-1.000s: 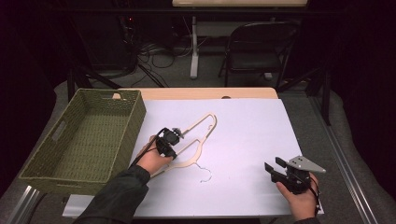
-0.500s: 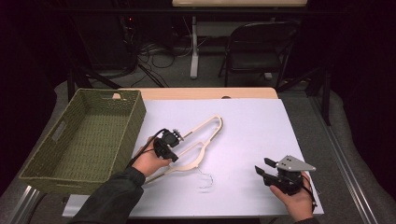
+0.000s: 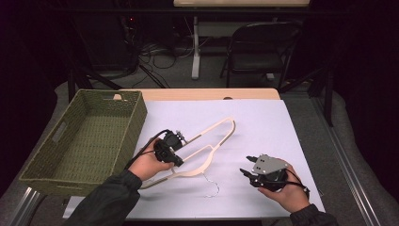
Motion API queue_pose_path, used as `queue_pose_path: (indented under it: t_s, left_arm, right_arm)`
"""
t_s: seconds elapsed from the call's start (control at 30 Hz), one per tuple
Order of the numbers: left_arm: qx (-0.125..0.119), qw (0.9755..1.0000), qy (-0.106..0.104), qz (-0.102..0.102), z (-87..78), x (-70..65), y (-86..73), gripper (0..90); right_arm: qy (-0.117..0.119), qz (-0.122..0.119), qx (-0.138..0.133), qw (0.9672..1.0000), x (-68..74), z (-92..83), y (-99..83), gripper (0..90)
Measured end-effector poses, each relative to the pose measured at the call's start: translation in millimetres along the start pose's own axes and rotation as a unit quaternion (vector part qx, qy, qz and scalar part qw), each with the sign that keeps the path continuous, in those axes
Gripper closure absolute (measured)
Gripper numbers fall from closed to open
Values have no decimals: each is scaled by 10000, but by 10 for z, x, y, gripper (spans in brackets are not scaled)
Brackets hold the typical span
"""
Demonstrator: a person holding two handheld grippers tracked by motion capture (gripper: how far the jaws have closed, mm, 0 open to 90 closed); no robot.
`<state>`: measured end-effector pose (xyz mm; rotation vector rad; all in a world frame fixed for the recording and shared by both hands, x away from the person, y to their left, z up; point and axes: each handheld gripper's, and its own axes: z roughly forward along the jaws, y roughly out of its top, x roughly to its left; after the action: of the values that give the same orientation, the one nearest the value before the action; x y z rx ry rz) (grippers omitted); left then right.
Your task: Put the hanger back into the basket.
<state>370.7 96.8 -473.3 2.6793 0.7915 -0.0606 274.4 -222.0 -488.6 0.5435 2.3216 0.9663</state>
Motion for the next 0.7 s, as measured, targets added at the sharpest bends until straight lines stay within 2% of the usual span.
queue_pose_path:
  t_s: [0.03, 0.07, 0.17, 0.23, 0.27, 0.33, 0.4, 0.43, 0.5, 0.53, 0.67, 0.7]
  left_arm:
    - [20, 10000, -24, 22, -6, -13, 6, 851]
    - [38, 10000, -54, 46, -9, -20, 9, 851]
    - [81, 9998, -120, 132, -9, -58, 20, 851]
    - [87, 9997, -157, 171, -12, -84, 25, 851]
    - [87, 9997, -157, 171, -12, -84, 25, 851]
    - [60, 9996, -205, 173, -20, -91, 26, 850]
    - [53, 9996, -212, 187, -28, -104, 28, 851]
    - [76, 9995, -229, 224, -28, -121, 33, 851]
    - [86, 9993, -250, 250, -11, -149, 40, 850]
    - [99, 9993, -247, 279, -1, -162, 46, 851]
    - [161, 9989, -290, 342, 32, -199, 70, 850]
    - [199, 9986, -313, 389, 40, -212, 84, 850]
  right_arm:
    - [63, -140, 65, 9999, 0, 24, 23, 530]
    - [104, -164, 134, 9997, 1, 32, 31, 531]
    - [115, -388, 122, 9991, 21, 55, 47, 535]
    - [51, -683, 135, 9976, 63, 52, 85, 535]
    - [51, -683, 135, 9976, 63, 52, 85, 535]
    - [123, -853, 57, 9963, 85, 65, 108, 534]
    - [74, -1036, 144, 9945, 107, 53, 137, 531]
    - [118, -1120, -17, 9936, 119, 79, 151, 527]
    - [147, -1158, -63, 9931, 135, 92, 167, 523]
    - [91, -1222, 60, 9924, 139, 77, 183, 520]
    - [132, -1274, 46, 9918, 153, 97, 200, 515]
    - [130, -1361, 34, 9906, 163, 112, 208, 509]
